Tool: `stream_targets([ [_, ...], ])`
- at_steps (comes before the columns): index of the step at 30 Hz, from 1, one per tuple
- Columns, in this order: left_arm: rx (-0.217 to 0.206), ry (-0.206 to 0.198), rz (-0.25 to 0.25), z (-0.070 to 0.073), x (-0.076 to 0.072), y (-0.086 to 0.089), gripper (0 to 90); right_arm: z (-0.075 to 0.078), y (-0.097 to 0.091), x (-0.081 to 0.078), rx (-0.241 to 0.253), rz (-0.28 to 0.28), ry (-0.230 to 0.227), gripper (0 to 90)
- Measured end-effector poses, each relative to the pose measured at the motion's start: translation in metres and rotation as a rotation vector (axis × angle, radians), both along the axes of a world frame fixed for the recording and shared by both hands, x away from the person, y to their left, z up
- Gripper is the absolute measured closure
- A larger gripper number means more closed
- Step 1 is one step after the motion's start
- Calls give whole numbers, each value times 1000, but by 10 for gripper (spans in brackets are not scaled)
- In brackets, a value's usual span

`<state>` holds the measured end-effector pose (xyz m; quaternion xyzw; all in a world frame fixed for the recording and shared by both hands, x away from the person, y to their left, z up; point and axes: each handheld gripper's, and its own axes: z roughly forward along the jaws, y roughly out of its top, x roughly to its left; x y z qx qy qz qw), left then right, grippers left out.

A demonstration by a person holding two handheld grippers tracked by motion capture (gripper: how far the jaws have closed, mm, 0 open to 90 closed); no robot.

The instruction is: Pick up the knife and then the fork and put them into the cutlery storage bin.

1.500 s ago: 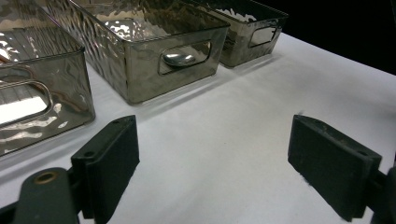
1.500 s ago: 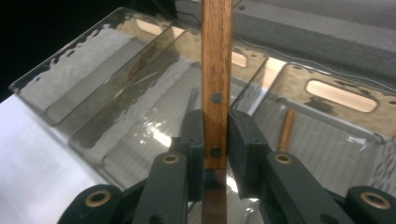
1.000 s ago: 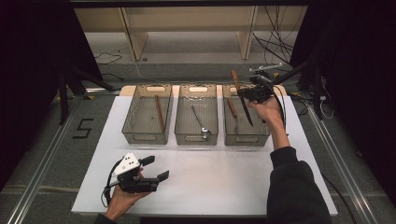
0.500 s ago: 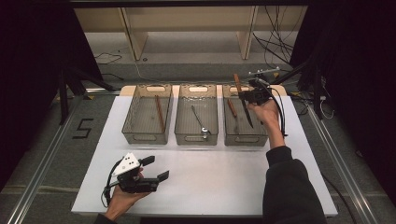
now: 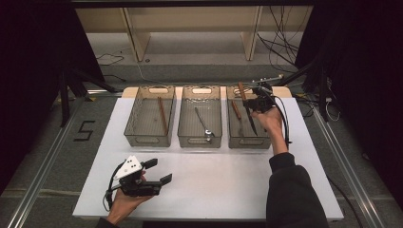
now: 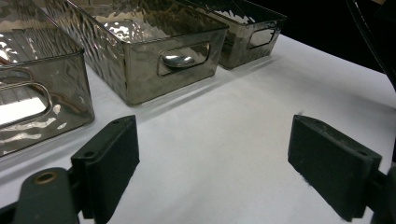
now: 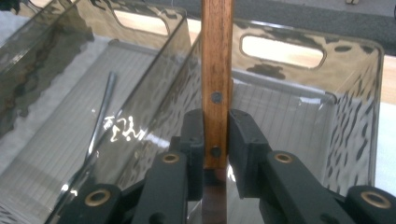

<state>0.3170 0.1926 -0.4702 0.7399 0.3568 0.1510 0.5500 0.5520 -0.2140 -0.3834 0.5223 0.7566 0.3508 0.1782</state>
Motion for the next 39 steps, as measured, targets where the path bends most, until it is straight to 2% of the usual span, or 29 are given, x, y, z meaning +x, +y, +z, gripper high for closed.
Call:
stream_targets([
  [11,0,-2,1,0,0,0,161,-16,1,0,-26,-13,35,770],
  [12,0,-2,1,0,0,0,161,-17,1,0,-25,-15,38,783],
  [13,0,-2,1,0,0,0,161,-17,2,-1,-27,-15,36,846],
  [15,0,-2,0,0,0,0,161,-17,2,-2,-9,-21,35,844],
  [18,3,-2,-3,0,0,0,161,-16,3,-2,-25,-15,46,759],
  [20,2,1,-3,0,0,-1,161,-13,3,-3,0,-10,41,653],
  [23,5,-1,-5,0,0,-1,160,-10,3,-6,20,3,31,573],
  [32,4,-1,-3,0,0,-1,160,-1,3,-16,31,40,27,405],
  [39,4,-1,-2,-1,0,-1,160,12,7,-33,70,85,-17,330],
])
